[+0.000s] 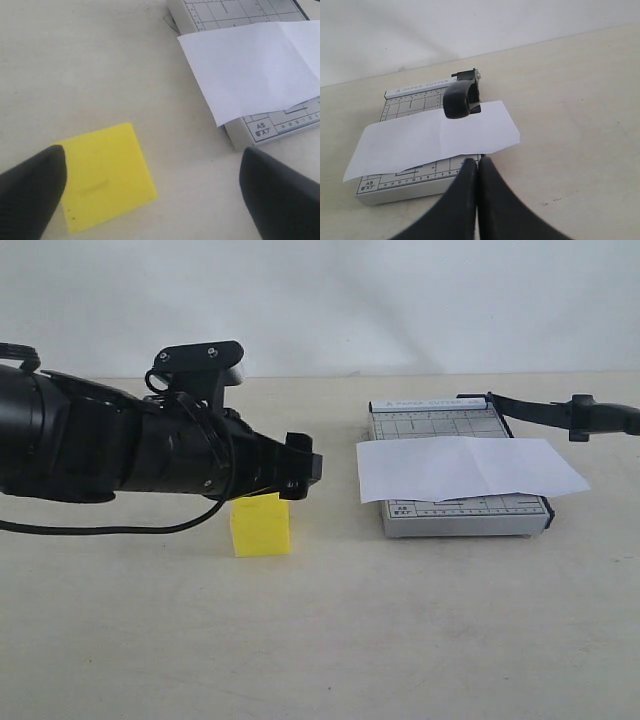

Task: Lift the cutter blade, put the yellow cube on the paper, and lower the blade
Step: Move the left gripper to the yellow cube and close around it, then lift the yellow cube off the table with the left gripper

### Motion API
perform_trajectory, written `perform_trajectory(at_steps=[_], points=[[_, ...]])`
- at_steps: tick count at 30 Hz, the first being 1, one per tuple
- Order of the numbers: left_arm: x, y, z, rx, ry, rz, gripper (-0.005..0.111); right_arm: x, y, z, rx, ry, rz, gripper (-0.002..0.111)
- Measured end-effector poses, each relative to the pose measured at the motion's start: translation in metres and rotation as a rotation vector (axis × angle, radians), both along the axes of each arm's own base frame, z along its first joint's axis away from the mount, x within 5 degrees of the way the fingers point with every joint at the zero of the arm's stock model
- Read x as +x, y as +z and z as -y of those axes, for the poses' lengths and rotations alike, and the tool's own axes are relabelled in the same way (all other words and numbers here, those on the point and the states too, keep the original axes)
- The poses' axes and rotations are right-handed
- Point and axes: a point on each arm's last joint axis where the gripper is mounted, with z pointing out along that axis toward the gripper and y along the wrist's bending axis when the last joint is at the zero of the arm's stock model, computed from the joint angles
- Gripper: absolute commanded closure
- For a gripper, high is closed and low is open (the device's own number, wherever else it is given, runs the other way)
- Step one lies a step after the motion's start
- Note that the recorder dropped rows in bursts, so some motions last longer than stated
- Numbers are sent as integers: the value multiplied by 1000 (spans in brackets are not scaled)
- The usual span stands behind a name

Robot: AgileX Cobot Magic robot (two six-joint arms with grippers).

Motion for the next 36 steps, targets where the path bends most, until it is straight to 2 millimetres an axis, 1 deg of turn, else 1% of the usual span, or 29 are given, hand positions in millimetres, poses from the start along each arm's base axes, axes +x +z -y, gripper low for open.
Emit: perform_trajectory(at_steps=[23,27,32,36], points=[[7,-51,-2,106,45,-114,18,0,0,0,7,-3,0,108],[11,-50,0,102,45,-108,18,0,0,0,7,-3,0,108],[19,-42,4,84,48,-76,18,0,0,0,7,-3,0,108],[23,-40,6,79,48,-67,18,0,0,0,7,-3,0,108]])
